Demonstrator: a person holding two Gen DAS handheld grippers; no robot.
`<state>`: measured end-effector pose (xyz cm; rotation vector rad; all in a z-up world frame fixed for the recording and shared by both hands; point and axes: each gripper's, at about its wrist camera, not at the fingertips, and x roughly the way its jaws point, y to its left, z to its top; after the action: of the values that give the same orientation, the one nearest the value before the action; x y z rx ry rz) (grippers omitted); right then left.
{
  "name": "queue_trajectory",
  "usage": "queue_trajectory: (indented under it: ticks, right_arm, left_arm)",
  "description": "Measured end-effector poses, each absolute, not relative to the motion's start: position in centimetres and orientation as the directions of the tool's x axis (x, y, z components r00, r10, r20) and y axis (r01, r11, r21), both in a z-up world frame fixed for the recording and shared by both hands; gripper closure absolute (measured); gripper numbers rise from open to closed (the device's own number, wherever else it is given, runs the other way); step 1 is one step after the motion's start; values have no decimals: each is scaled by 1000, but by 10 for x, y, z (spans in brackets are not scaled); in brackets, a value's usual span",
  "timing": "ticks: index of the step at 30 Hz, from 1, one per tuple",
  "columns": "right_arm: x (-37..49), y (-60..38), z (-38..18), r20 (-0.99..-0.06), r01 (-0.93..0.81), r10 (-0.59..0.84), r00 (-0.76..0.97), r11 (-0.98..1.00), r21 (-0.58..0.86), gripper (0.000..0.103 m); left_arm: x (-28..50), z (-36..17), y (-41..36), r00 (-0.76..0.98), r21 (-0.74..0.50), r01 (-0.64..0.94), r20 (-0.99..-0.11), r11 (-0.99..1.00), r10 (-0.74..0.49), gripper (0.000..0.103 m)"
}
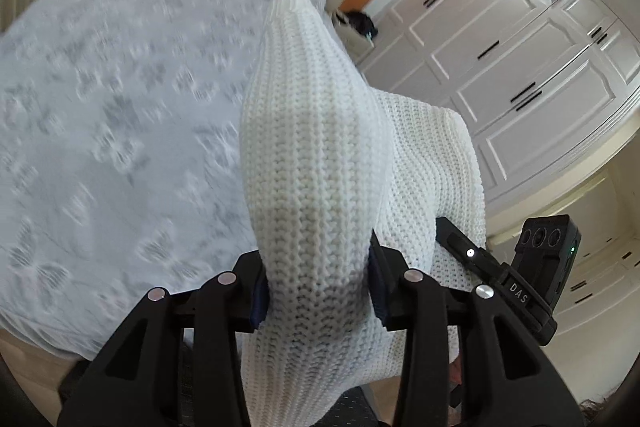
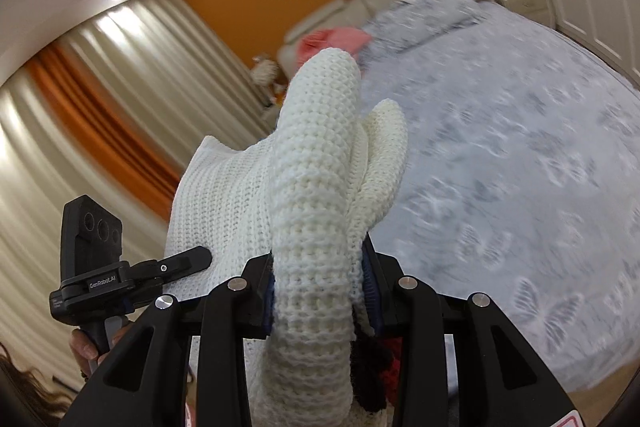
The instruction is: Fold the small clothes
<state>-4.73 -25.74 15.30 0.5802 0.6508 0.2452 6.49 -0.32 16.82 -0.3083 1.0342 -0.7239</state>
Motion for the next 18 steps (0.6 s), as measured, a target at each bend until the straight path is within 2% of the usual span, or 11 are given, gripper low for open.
queue_trajectory:
  ticks: [7,13,16,17,18]
  right_arm:
    - [-6,-196,171,-451,-154,457,767,813,561,70]
    - [45,-150,127,-502,-148,497,708,800,582,68]
    - [73,-134,77,-561,-117,470,681,827,550,57]
    - [82,-130,49,-596,-86,419,685,859,505,55]
    - [87,-128,25,-628,-55,368,686,887,459,54]
  left_arm:
    - [80,210,57,432,-462,408,-662,787,-612,64]
    - [115,179,102,448,-442,334,-703,833,-552,63]
    - [139,126,121,441,-427,277,-739,861,-509,49]
    - [152,95,126,443,-414,258,-753,873,-487,36]
    - [163,66,130,444,-397,237,-767,887,-462,33]
